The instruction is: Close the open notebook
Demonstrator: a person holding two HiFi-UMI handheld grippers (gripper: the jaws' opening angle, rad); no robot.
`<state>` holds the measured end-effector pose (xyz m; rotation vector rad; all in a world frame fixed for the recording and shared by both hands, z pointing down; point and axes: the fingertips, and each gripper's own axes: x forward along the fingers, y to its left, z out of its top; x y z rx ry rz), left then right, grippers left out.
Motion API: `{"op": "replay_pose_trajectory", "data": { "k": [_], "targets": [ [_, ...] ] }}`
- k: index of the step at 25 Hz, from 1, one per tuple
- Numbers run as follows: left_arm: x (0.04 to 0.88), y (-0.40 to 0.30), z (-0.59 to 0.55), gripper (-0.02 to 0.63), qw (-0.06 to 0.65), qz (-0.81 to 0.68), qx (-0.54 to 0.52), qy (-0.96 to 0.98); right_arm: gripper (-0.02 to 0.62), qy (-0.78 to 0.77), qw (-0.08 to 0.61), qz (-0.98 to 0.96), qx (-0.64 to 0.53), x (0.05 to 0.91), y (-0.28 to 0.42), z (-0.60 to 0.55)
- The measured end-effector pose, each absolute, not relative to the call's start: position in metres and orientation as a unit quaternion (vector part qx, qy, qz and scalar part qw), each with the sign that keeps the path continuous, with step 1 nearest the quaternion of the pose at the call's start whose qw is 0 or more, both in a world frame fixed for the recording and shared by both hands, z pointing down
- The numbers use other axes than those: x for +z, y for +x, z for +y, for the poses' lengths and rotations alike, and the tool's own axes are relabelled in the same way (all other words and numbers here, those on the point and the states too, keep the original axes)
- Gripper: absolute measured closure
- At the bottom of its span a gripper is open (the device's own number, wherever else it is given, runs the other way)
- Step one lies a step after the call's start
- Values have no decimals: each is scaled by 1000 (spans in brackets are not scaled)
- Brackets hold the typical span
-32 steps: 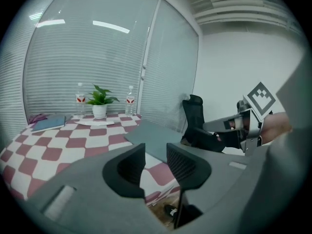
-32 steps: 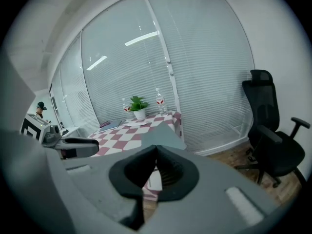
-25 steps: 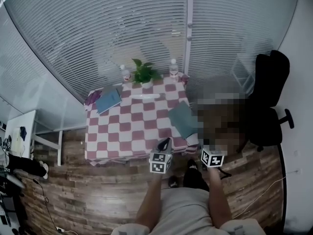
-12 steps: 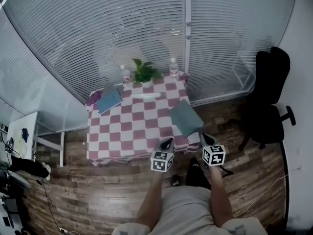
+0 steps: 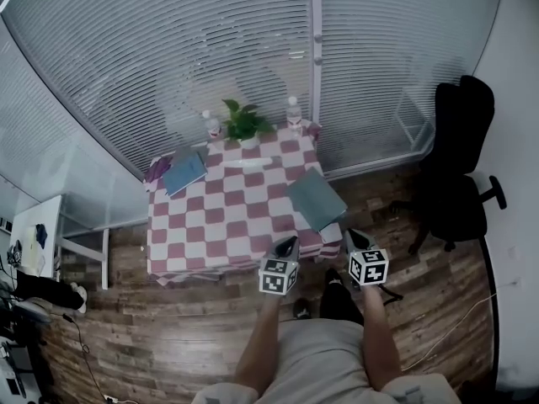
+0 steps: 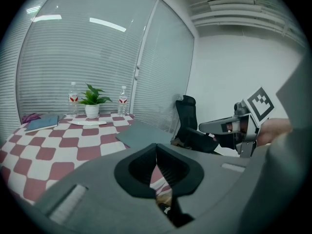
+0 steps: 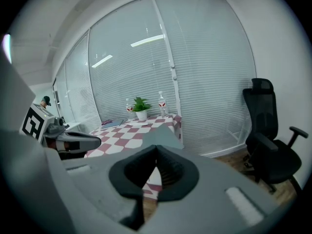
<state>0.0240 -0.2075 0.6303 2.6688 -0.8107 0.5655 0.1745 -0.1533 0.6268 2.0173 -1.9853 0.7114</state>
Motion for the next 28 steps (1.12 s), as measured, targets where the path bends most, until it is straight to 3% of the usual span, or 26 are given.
{"op": "replay_pose_trajectory", "data": {
  "k": [28],
  "targets": [
    [625, 31, -207, 597, 161, -273, 191, 929, 594, 679, 123, -687, 228, 615, 172, -148]
  ]
}}
